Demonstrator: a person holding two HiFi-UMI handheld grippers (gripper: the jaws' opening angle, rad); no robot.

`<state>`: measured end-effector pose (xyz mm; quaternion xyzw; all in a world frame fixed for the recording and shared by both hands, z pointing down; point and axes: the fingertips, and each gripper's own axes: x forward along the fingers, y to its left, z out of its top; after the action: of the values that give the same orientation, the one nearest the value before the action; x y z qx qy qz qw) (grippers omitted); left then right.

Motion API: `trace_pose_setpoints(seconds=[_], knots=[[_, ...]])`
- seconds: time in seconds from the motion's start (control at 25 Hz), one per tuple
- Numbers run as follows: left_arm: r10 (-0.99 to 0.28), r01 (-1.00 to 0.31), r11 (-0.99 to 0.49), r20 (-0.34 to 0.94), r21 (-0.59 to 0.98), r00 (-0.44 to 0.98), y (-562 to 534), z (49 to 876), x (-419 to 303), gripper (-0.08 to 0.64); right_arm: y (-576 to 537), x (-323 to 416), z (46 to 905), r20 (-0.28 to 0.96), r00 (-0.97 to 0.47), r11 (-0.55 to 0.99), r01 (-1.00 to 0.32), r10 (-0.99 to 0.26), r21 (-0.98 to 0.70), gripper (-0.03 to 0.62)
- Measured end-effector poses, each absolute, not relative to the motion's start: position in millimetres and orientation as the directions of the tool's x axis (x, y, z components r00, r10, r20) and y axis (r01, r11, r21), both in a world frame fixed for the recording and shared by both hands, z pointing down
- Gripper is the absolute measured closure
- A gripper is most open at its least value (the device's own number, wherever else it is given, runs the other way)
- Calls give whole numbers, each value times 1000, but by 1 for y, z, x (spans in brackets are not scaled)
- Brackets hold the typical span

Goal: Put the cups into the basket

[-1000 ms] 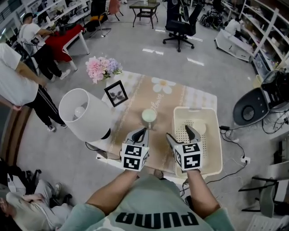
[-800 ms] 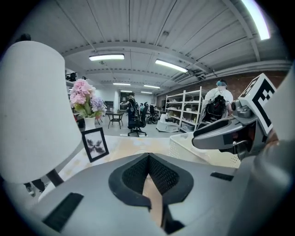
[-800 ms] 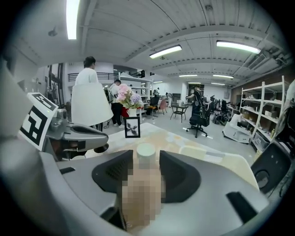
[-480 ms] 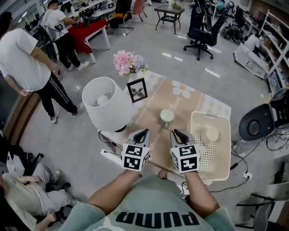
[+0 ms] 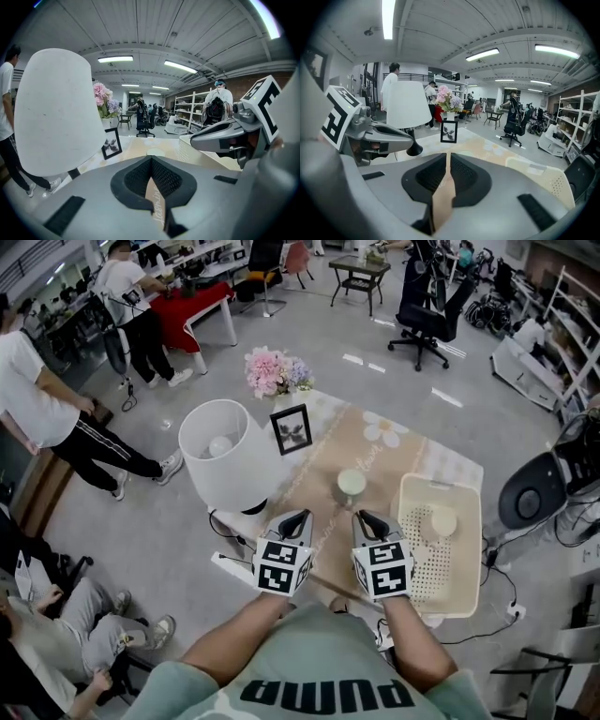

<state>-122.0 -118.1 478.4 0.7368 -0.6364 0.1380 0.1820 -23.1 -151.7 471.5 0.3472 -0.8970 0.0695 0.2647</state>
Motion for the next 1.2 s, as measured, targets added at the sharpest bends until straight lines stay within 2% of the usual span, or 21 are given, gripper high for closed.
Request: trace_pose_setpoints(seconds=[0.88, 1.2], knots=[[-896, -989, -114, 420, 97, 145, -140, 476, -118, 555, -173, -19, 480, 533, -612, 752, -655, -584, 73, 551], [-888, -989, -107, 438, 100, 140, -158, 484, -121, 555, -194, -32, 490, 553, -612, 761, -646, -565, 63, 429]])
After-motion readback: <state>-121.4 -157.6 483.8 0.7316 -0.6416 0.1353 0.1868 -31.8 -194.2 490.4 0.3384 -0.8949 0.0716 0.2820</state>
